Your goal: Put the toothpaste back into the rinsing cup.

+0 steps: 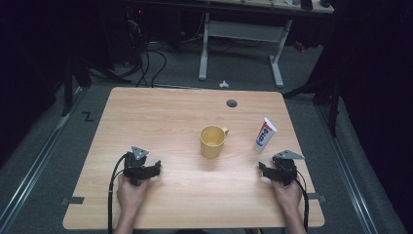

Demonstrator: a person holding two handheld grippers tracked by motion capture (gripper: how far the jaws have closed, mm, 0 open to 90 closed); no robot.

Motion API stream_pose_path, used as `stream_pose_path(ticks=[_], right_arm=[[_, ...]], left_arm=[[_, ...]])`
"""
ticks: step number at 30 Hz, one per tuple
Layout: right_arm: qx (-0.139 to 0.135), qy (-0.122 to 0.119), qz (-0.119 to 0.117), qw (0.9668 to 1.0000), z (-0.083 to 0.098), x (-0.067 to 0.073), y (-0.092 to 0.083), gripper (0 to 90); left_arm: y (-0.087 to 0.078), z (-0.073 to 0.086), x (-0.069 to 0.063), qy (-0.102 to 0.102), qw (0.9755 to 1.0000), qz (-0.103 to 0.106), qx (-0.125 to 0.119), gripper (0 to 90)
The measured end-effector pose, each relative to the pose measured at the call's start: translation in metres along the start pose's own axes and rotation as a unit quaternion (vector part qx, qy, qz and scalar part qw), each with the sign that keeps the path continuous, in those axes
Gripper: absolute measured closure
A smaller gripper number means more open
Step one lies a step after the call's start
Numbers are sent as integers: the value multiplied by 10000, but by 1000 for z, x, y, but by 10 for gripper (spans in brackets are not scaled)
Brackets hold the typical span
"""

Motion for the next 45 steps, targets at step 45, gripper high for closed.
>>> stream_pose_path(ticks=[45], right_arm=[[-117, 101, -54, 9999, 6, 11, -14, 412]], left_arm=[[0, 0, 0, -2, 10000, -5, 5, 224]])
Point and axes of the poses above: each handheld gripper's, and its own axes: y roughly forward along the jaws, z roughly out of its underside, x roughly to its left, the point moved 3 cm from there along y, roughly forward along the jaws
